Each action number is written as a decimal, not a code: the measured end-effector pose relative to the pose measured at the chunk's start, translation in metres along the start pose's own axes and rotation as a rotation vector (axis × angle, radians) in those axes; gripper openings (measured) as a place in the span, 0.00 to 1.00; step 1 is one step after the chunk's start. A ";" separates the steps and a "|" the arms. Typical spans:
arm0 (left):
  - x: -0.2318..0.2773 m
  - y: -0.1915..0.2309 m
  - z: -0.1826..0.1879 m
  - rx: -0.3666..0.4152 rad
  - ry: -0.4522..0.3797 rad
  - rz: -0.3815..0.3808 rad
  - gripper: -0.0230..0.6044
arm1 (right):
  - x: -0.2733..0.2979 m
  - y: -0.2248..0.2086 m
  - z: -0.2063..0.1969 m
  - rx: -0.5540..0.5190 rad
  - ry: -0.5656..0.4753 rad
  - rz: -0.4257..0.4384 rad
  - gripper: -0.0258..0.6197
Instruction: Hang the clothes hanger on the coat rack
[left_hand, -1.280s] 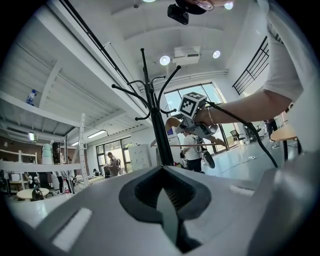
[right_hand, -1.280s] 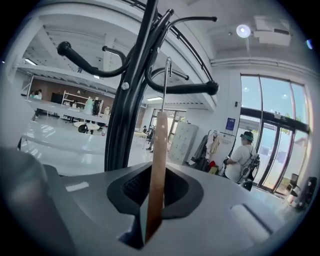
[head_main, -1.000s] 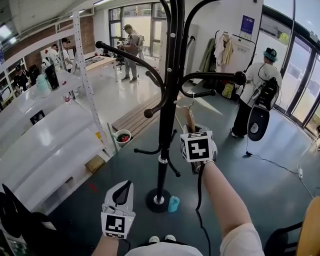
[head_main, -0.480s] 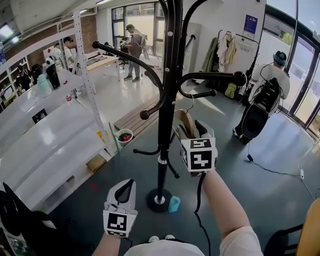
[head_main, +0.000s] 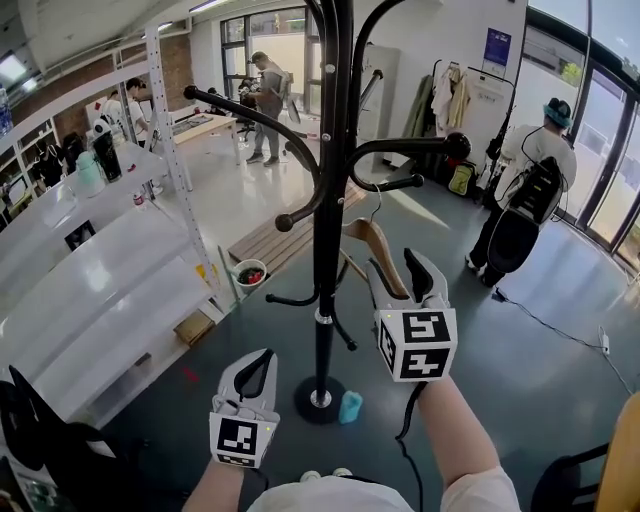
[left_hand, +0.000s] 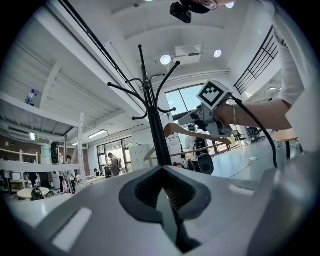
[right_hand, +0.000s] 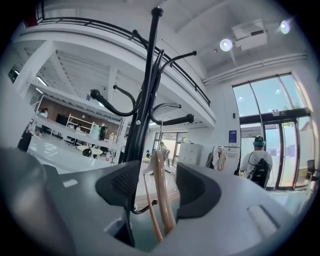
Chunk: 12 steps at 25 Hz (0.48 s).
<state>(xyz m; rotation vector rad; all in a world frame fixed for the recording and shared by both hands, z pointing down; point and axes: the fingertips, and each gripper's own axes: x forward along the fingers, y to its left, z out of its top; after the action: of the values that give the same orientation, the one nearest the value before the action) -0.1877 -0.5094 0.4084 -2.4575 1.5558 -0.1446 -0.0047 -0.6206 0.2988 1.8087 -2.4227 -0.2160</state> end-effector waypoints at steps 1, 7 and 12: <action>0.000 0.000 0.004 0.002 -0.010 0.000 0.04 | -0.010 -0.003 0.005 0.014 -0.025 -0.022 0.37; -0.004 -0.003 0.024 -0.007 -0.056 -0.014 0.04 | -0.071 -0.011 0.015 0.077 -0.160 -0.092 0.08; -0.017 -0.018 0.034 -0.037 -0.071 -0.035 0.04 | -0.116 0.006 -0.010 0.054 -0.190 -0.048 0.08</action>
<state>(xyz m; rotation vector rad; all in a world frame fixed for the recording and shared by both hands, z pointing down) -0.1724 -0.4822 0.3803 -2.4906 1.4996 -0.0345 0.0242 -0.5077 0.3092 1.9537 -2.5342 -0.3445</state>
